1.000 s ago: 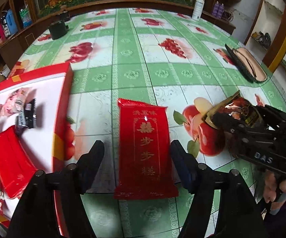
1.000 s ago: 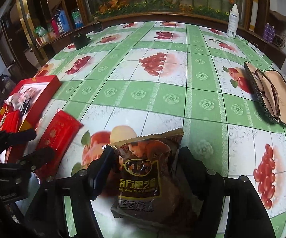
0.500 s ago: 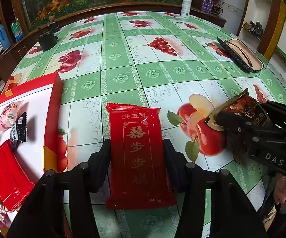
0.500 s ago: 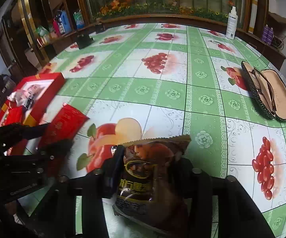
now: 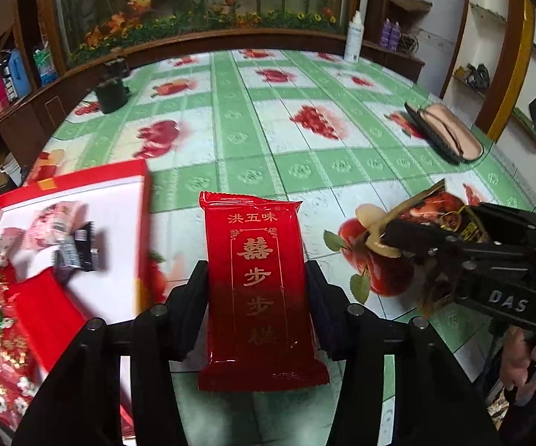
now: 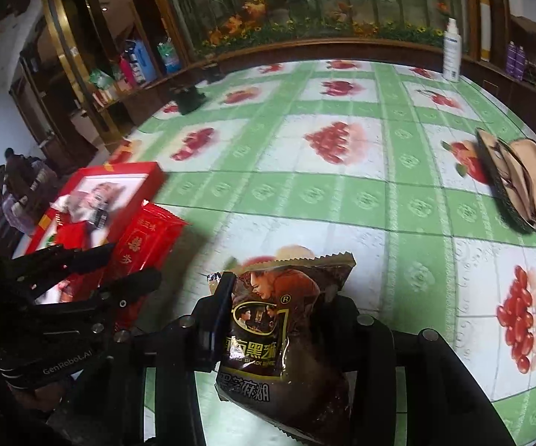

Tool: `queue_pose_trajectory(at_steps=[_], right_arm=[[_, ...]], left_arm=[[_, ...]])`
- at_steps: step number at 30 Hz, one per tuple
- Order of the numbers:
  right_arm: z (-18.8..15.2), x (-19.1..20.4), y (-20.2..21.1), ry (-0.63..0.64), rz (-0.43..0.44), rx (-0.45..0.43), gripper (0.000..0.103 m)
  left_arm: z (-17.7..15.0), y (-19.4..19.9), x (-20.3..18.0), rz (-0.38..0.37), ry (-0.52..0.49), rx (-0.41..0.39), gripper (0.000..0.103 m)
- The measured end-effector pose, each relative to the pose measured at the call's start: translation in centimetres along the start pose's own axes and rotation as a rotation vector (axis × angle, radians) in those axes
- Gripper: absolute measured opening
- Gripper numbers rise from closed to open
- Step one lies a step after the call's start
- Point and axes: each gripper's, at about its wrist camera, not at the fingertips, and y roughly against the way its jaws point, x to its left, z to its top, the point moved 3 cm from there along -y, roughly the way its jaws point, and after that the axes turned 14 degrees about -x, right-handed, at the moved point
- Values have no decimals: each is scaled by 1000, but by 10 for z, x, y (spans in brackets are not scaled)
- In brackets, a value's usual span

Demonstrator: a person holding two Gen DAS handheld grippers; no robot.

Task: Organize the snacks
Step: 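Carry the red packet and brown bag over the tray and open both grippers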

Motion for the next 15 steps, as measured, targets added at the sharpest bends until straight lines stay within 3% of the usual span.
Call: queue_pose_trajectory(at_steps=[15], right_arm=[[21, 127, -38, 102, 174, 6, 44]], left_arm=[[0, 50, 95, 179, 105, -107, 49]])
